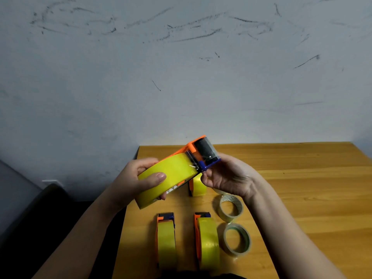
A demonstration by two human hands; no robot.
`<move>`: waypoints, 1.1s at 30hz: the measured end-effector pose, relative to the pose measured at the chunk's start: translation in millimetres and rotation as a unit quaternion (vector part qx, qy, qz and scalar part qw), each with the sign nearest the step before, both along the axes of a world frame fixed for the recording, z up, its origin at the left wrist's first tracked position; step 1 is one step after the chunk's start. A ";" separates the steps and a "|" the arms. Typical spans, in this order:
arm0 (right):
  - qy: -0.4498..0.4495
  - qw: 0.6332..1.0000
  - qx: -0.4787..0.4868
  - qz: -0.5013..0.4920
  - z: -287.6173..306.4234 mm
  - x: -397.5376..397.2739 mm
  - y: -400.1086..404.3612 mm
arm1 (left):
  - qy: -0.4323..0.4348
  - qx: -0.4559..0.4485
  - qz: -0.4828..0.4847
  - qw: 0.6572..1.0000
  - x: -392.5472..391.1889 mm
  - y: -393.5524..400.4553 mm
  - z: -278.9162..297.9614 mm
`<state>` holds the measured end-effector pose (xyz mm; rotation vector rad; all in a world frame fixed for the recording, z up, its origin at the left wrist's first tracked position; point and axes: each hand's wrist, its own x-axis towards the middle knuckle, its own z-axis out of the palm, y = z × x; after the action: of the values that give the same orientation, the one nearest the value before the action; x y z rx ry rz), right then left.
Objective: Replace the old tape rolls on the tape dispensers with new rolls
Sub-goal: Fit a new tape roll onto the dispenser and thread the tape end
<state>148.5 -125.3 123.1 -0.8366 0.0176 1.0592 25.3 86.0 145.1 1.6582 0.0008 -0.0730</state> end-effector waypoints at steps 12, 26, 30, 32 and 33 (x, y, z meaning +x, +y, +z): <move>-0.114 0.981 -0.119 -0.107 9.7 -7.8 3.7 | -0.003 0.028 0.025 0.999 0.2 -2.1 -1.9; -0.308 0.916 -0.184 -0.182 18.8 -2.3 -3.7 | -0.002 0.015 0.016 1.000 3.5 -4.7 -3.2; -0.129 0.987 -0.068 -0.073 19.4 -1.5 -7.2 | -0.005 0.008 0.016 1.000 2.6 -4.5 -3.8; -0.097 0.993 -0.044 -0.051 18.4 -0.9 -8.1 | -0.007 0.014 0.016 1.000 2.3 -4.9 -3.2; -0.103 0.992 -0.052 -0.045 18.1 -1.0 -7.1 | -0.007 0.018 0.016 1.000 2.1 -4.4 -3.3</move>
<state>147.6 -132.5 141.2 -1.0265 -0.0630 0.8890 27.4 81.6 141.9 1.6949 0.0174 -0.0377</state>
